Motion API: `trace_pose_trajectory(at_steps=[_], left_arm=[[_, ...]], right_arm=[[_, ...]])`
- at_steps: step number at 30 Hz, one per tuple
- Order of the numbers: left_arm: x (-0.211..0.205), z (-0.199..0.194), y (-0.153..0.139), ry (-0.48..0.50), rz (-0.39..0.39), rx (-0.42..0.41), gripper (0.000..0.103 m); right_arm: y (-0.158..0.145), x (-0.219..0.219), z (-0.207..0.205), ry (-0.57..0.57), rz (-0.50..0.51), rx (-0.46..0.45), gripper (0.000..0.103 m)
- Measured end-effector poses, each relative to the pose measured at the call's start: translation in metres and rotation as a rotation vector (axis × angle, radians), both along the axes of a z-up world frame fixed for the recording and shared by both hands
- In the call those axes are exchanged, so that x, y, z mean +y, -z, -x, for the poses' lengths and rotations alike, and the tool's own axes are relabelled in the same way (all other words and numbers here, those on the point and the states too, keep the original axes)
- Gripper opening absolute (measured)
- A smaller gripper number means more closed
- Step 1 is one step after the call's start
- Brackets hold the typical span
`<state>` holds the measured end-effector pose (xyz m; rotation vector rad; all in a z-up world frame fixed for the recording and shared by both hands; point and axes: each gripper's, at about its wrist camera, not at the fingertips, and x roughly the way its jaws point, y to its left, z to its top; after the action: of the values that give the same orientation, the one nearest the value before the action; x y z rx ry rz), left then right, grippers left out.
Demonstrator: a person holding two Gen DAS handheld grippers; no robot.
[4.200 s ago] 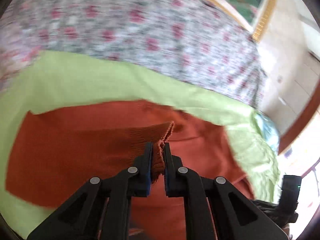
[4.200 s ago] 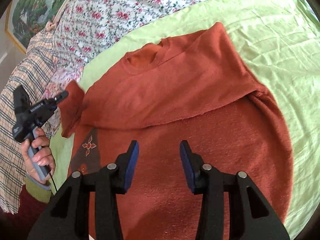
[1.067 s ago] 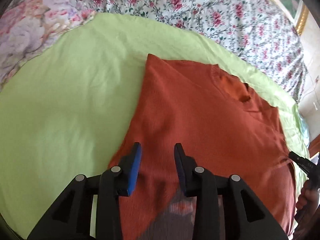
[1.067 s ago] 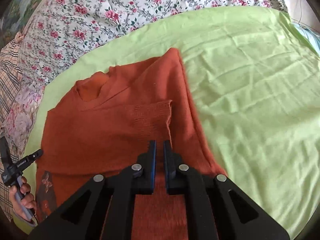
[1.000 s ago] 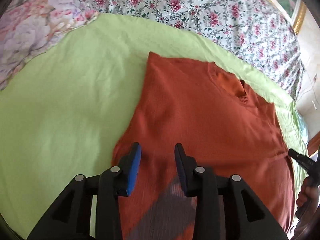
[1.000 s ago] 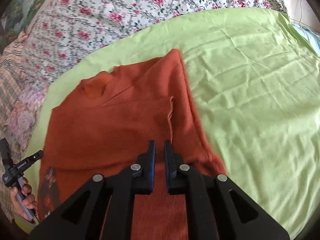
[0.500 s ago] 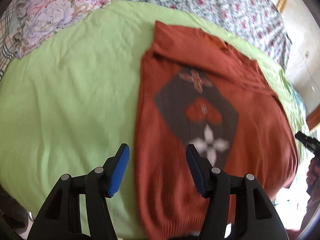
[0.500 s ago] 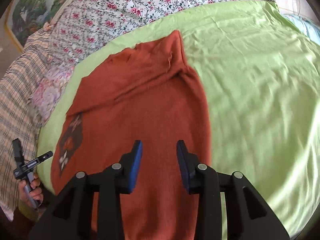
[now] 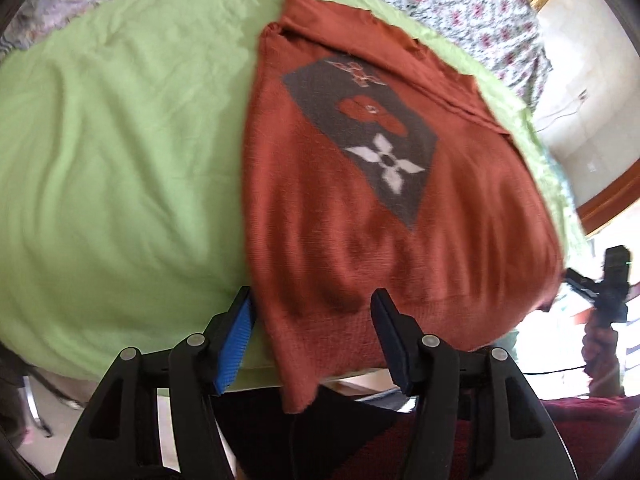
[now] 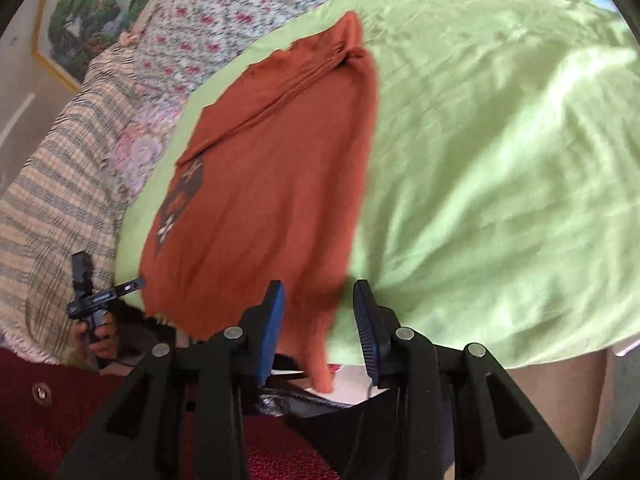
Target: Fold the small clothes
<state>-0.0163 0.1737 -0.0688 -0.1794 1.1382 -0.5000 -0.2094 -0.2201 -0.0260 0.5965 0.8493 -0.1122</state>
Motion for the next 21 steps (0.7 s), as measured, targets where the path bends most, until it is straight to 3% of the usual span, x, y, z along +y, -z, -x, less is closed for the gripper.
trace_pose_trajectory(at_steps=[7,15,17,18,19,20,21], left_arm=[[0.005,0.004,0.003,0.047,0.067,0.004,0.052],[0.003,0.003,0.007,0.098,0.082,-0.004,0.051],[0.002,0.002,0.008,0.109,0.087,-0.003,0.047],[0.001,0.002,0.008,0.111,0.085,-0.003,0.038],[0.000,0.001,0.007,0.112,0.079,-0.007,0.020],[0.000,0.000,0.007,0.117,0.084,0.003,0.014],[0.000,0.000,0.008,0.117,0.093,0.011,0.015]], right_arm=[[0.012,0.009,-0.010,-0.089,-0.070,-0.057,0.039],[0.024,0.011,-0.001,-0.146,-0.140,-0.055,0.038],[0.029,0.012,-0.001,-0.141,-0.158,-0.064,0.038],[0.030,0.011,-0.002,-0.137,-0.165,-0.072,0.037],[0.031,0.011,-0.004,-0.129,-0.174,-0.083,0.032],[0.030,0.010,-0.005,-0.120,-0.177,-0.094,0.027],[0.029,0.011,-0.006,-0.117,-0.165,-0.095,0.015]])
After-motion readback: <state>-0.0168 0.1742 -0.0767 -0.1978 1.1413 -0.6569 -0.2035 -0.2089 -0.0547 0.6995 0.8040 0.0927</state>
